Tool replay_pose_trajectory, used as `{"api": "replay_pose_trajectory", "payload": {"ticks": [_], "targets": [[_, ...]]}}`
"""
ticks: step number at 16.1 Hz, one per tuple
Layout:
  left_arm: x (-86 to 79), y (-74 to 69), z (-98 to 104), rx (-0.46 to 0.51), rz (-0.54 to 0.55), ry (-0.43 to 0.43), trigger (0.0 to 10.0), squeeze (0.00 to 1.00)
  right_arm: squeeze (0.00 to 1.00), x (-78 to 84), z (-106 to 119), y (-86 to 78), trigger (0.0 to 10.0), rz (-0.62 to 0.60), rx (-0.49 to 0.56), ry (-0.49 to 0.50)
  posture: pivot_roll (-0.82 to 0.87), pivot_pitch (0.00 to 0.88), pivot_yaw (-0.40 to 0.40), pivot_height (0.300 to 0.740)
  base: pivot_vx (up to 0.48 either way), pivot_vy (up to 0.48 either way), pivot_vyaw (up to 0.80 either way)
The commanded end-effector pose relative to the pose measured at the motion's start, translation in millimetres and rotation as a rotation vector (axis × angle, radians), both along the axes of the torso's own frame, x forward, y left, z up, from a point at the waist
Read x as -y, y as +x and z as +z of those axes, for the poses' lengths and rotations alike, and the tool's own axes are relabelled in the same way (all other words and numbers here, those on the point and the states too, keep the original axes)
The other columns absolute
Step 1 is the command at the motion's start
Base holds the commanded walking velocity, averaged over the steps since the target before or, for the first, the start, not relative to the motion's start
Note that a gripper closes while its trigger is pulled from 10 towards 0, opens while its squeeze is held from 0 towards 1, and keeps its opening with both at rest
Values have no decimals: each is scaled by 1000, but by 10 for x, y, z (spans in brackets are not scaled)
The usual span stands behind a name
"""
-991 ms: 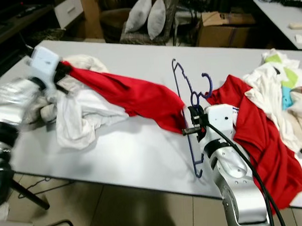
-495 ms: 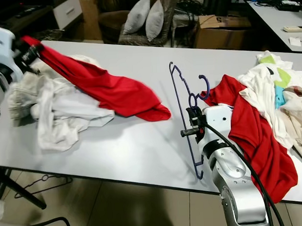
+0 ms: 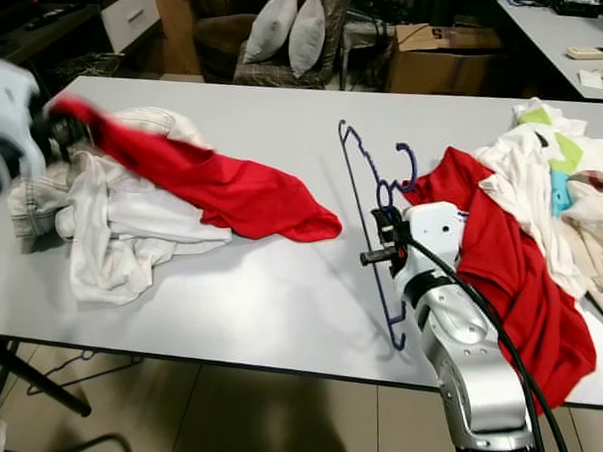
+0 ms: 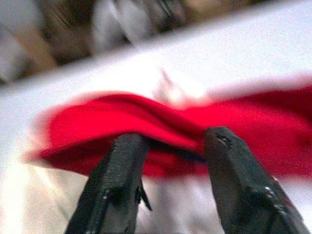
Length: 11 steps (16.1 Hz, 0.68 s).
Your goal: Hang hanger
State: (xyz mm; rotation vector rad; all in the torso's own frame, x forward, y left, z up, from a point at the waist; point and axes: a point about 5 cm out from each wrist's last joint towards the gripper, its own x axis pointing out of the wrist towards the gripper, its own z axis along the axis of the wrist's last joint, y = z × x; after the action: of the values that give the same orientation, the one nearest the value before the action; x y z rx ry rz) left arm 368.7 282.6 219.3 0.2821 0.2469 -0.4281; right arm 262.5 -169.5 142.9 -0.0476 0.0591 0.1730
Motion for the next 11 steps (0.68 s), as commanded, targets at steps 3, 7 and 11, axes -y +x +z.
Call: {"api": "replay_pose_trajectory", "payload": {"ticks": [3,7,11], "targets": [[27,-276,-128,-198,-265,42,10000,1000,0,14,-55,28,10000,-4,-34,-7,59,0,19,740,0,0,0],[96,-709,-126,-324,-502,-22,10000,1000,0,26,-93,60,10000,5,-49,-7,83,0,-5,740,0,0,0],[-7,-794,370,0,-446,-272,10000,1000,0,81,-48,61,10000,-18,-36,6,84,0,-2,740,0,0,0]]}}
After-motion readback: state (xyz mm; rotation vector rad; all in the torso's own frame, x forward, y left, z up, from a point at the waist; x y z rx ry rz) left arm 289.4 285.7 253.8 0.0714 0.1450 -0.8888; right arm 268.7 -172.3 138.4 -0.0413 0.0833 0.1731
